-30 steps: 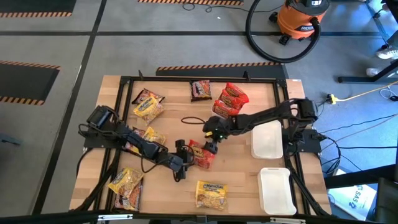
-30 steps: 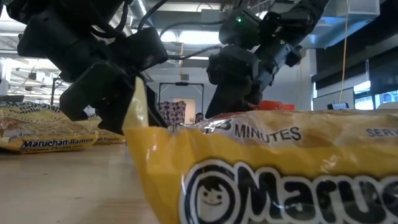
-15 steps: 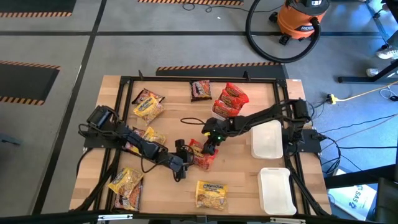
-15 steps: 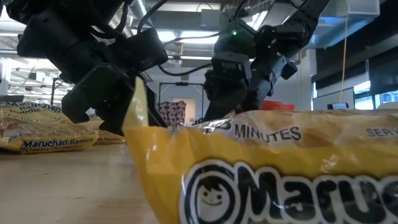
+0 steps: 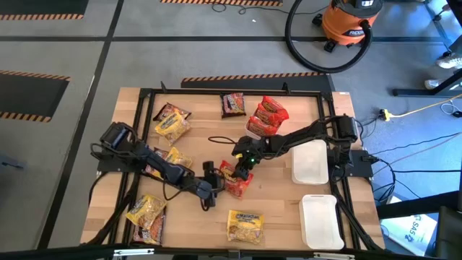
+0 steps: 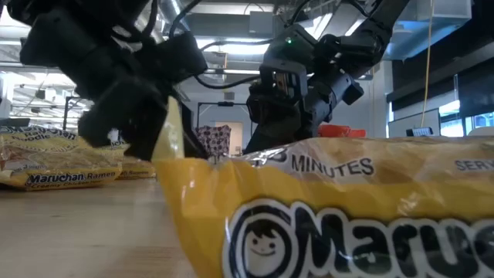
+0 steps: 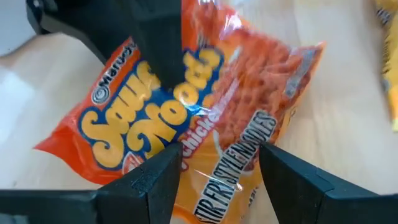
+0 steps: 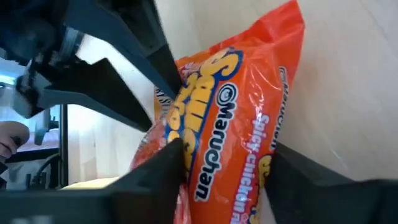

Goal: Sort Maruchan noodles
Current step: Put the orange noodle pack into the top white bin, then put the yellow noodle pack into the middle white bin

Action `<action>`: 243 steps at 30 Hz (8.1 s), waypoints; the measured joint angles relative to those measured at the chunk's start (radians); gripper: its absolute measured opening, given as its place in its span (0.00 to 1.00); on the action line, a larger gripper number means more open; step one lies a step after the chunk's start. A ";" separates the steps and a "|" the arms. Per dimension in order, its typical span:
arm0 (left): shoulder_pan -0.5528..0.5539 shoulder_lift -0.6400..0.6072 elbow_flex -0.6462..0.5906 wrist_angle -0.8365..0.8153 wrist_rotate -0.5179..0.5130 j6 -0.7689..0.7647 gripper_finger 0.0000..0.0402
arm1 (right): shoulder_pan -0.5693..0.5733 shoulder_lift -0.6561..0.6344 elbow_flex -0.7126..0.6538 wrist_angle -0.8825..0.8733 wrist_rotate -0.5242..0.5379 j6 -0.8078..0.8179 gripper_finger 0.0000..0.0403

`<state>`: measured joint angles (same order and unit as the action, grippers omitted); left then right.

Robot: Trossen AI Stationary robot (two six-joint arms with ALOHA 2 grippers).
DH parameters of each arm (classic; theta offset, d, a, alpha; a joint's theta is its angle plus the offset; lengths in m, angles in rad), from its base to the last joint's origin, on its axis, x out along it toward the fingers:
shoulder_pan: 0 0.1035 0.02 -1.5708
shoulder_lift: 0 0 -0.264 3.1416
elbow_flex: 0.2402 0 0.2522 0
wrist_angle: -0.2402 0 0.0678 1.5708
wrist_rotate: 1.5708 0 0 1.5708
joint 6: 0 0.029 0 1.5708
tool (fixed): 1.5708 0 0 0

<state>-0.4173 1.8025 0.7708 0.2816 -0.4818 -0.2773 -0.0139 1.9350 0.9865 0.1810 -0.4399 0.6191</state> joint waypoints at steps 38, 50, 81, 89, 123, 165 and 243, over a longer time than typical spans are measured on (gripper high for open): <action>-0.109 -0.232 0.000 -0.296 -0.196 -0.053 0.52 | 0.000 -0.669 0.001 -0.586 0.795 -0.579 0.19; -0.109 -0.231 0.001 -0.294 -0.215 -0.053 0.52 | -0.101 -0.611 0.001 -0.627 0.874 -0.652 0.19; -0.107 -0.231 -0.029 -0.280 -0.234 -0.079 0.52 | -0.117 -0.541 0.002 -0.772 0.897 -0.729 0.19; -0.107 -0.231 -0.029 -0.280 -0.235 -0.079 0.52 | -0.117 -0.543 0.081 -0.856 0.890 -0.733 0.19; -0.107 -0.231 -0.029 -0.280 -0.235 -0.078 0.52 | -0.140 -0.426 0.078 -0.933 0.819 -0.783 0.19; -0.106 -0.231 -0.029 -0.270 -0.234 -0.053 0.52 | -0.020 -0.448 0.115 -1.134 0.822 -0.526 0.68; -0.071 -0.231 -0.029 -0.130 -0.102 -0.043 0.52 | 0.420 -0.092 0.036 -0.587 0.913 -0.301 0.68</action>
<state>-0.4885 1.5711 0.7414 0.1520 -0.5835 -0.3202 0.4065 1.8428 1.0228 -0.4058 0.4735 0.3183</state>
